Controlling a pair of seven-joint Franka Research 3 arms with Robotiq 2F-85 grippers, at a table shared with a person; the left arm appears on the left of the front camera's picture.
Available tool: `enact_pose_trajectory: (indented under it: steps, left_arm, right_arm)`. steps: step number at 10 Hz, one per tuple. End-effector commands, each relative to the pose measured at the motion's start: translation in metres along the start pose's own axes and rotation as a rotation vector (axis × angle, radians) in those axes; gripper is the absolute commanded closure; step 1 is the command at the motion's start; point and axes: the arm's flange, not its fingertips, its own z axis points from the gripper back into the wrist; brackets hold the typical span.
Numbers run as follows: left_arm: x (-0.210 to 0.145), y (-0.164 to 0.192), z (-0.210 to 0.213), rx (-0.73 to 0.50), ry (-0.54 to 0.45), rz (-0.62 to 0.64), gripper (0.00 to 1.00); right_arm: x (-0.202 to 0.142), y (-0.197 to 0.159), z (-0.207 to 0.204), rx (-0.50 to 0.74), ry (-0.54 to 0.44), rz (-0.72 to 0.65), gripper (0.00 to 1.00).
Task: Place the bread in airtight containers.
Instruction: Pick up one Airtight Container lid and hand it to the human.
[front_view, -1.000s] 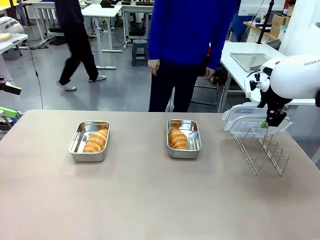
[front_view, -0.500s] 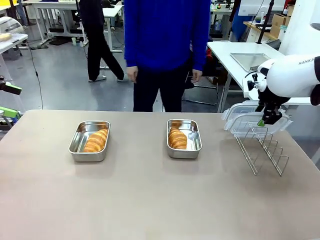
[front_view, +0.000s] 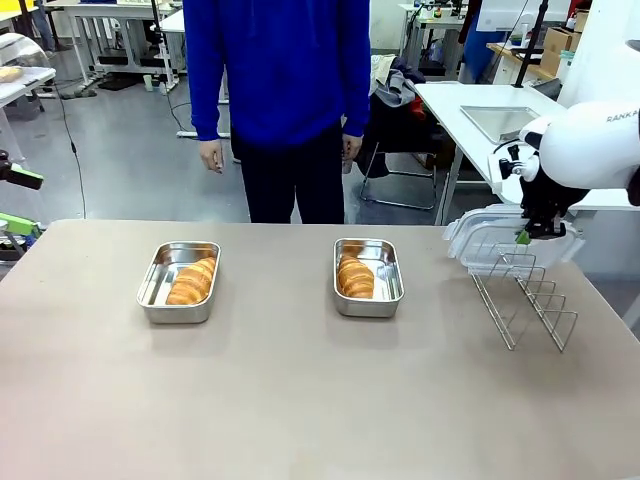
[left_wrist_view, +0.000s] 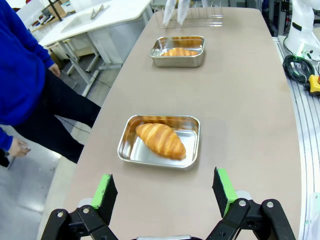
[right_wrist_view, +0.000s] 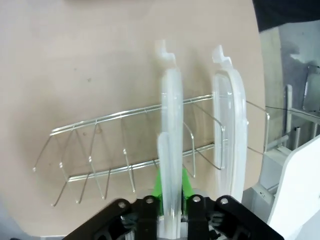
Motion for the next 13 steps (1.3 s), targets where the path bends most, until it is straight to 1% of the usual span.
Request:
enact_pose_trajectory:
  steps: [1,4,5,6,7,9,10,11,12,13]
  left_arm:
    - [-0.001,-0.002,-0.002,0.013,-0.027,-0.014,0.00]
    - [-0.001,-0.002,-0.002,0.013,-0.027,-0.014,0.00]
    - [-0.001,-0.002,-0.002,0.013,-0.027,-0.014,0.00]
    - [-0.001,-0.002,-0.002,0.013,-0.027,-0.014,0.00]
    - [-0.001,-0.002,-0.002,0.013,-0.027,-0.014,0.00]
    - [-0.001,-0.002,-0.002,0.013,-0.027,-0.014,0.00]
    - [-0.001,-0.002,-0.002,0.013,-0.027,-0.014,0.00]
    - [-0.001,-0.002,-0.002,0.013,-0.027,-0.014,0.00]
    - [-0.001,-0.002,-0.002,0.013,-0.027,-0.014,0.00]
    - [-0.001,-0.002,-0.002,0.013,-0.027,-0.014,0.00]
  right_arm:
    - [-0.009,0.008,0.014,0.013,-0.012,0.032,1.00]
    - [-0.007,0.011,0.038,-0.002,-0.016,0.056,1.00]
    - [-0.004,0.011,0.053,-0.025,-0.027,0.057,1.00]
    - [-0.002,0.011,0.073,-0.063,-0.014,0.037,0.95]
    - [0.002,0.012,0.097,-0.082,-0.018,0.058,0.95]
    - [0.009,0.024,0.150,-0.184,-0.014,0.030,0.95]
    - [0.012,0.035,0.174,-0.223,-0.034,0.049,0.95]
    - [0.015,0.050,0.196,-0.287,-0.066,0.089,0.95]
    - [0.023,0.068,0.216,-0.398,-0.095,0.164,0.95]
    - [0.032,0.082,0.223,-0.516,-0.109,0.260,0.95]
